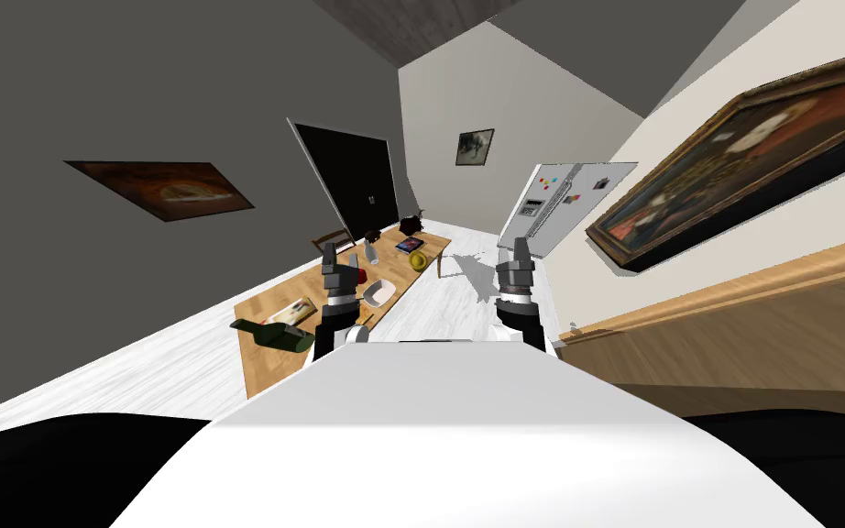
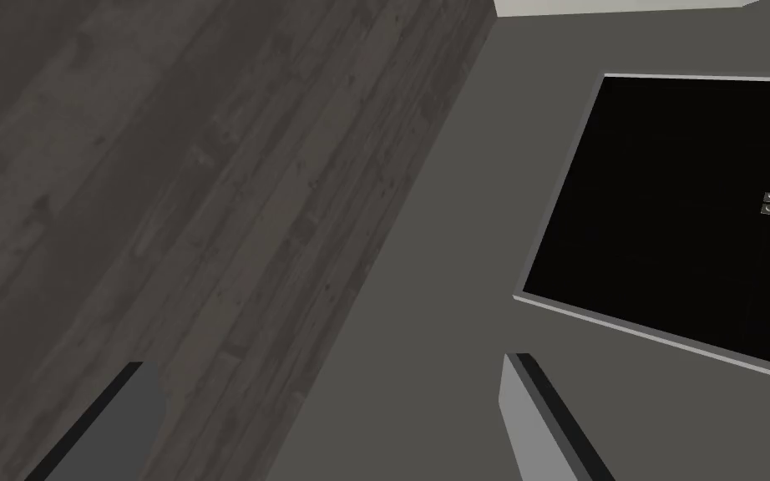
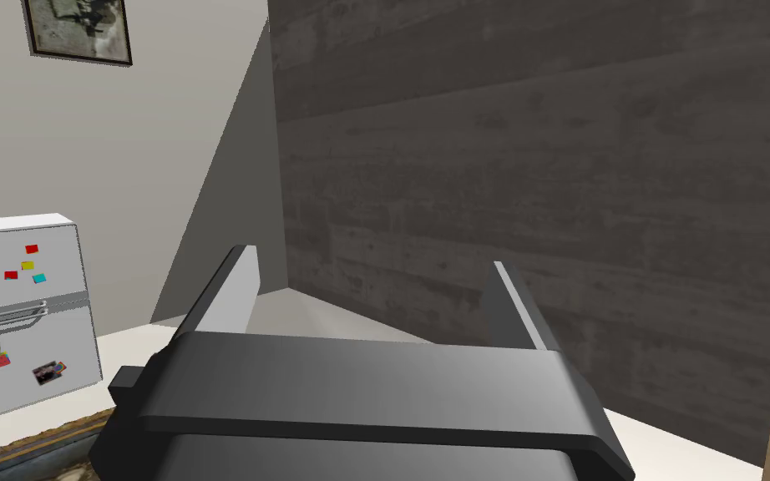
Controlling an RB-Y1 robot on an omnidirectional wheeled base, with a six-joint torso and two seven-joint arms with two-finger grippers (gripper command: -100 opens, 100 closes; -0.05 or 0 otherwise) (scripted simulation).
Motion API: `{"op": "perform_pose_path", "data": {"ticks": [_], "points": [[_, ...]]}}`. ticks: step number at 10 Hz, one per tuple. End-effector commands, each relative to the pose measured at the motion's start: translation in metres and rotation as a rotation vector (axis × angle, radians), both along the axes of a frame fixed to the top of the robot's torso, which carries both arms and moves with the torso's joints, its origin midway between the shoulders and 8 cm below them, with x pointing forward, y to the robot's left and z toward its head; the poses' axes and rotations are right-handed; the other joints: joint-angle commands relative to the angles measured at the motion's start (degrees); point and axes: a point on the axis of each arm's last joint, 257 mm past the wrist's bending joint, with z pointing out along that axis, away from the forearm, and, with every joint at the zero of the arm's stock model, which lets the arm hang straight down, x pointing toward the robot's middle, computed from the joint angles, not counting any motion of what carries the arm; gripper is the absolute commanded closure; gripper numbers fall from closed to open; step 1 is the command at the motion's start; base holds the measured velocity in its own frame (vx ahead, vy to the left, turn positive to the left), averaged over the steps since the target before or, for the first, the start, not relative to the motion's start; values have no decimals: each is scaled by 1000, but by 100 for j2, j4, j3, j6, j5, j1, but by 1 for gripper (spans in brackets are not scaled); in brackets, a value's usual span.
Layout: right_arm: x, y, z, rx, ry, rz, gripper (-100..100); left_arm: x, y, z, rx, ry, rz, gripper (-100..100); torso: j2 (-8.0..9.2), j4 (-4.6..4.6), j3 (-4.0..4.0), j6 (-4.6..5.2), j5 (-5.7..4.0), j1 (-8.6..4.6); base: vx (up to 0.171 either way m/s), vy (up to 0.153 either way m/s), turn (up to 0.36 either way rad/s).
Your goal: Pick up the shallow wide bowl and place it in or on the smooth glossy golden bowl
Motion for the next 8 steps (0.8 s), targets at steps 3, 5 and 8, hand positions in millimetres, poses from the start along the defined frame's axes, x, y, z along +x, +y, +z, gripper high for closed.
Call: {"op": "perform_pose_path", "data": {"ticks": [3,5,8], "points": [[0,0,0,0,0,0,0,23,5,-36,-5,111,-27,-100,-15,-3,-8,-2,-6,-25,44,-70,73],[0,0,0,0,0,0,0,33,9,-56,-17,172,-33,-100,-33,-7,-19,0,-6,-27,84,-78,67],[0,0,0,0,0,0,0,44,15,-80,-36,241,-36,-100,-27,-7,-16,0,-5,-23,55,-57,50]]}}
